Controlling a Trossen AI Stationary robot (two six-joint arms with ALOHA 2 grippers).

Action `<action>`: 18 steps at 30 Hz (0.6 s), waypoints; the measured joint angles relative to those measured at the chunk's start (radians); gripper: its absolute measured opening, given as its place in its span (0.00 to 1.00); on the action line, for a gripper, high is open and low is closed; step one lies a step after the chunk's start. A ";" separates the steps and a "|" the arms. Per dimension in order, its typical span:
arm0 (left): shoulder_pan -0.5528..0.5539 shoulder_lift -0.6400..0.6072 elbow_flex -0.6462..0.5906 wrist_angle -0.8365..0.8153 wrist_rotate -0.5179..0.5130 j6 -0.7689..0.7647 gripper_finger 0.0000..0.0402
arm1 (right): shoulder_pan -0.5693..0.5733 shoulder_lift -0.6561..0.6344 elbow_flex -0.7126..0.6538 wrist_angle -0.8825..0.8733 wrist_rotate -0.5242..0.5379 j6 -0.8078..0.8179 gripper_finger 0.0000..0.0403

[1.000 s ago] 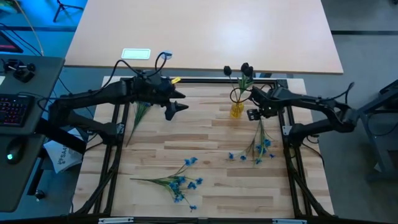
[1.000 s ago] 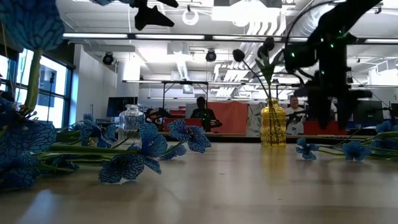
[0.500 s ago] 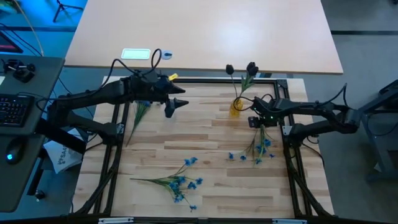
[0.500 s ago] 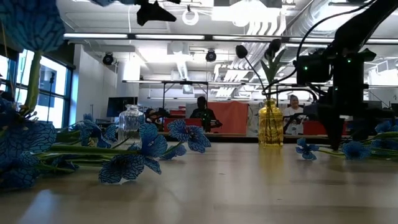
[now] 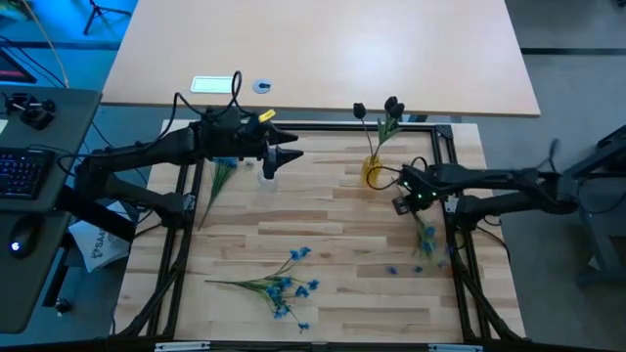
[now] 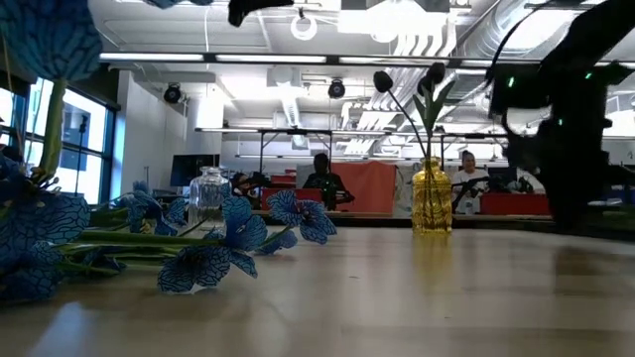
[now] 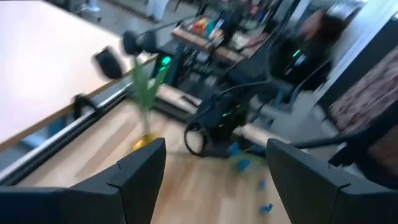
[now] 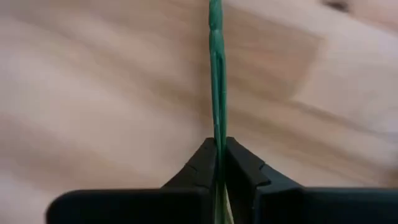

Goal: Sort flowers into vase by color
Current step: Put the right blue flowers into the transparent crystal vase

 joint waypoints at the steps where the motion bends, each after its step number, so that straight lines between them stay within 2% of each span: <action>1: -0.011 0.000 0.000 0.026 0.001 -0.020 0.66 | 0.026 -0.048 0.002 0.007 0.008 0.017 0.01; 5: -0.054 0.000 0.000 0.128 -0.002 -0.081 0.66 | 0.153 -0.243 0.003 0.044 0.030 0.089 0.01; 9: -0.088 0.000 0.000 0.226 -0.035 -0.176 0.66 | 0.308 -0.385 0.003 0.235 0.060 0.079 0.01; 12: -0.110 0.000 0.000 0.291 -0.023 -0.297 0.66 | 0.429 -0.428 0.004 0.485 0.092 -0.054 0.00; 18: -0.135 -0.002 0.000 0.299 0.148 -0.601 0.66 | 0.593 -0.362 0.010 1.040 0.254 -0.425 0.00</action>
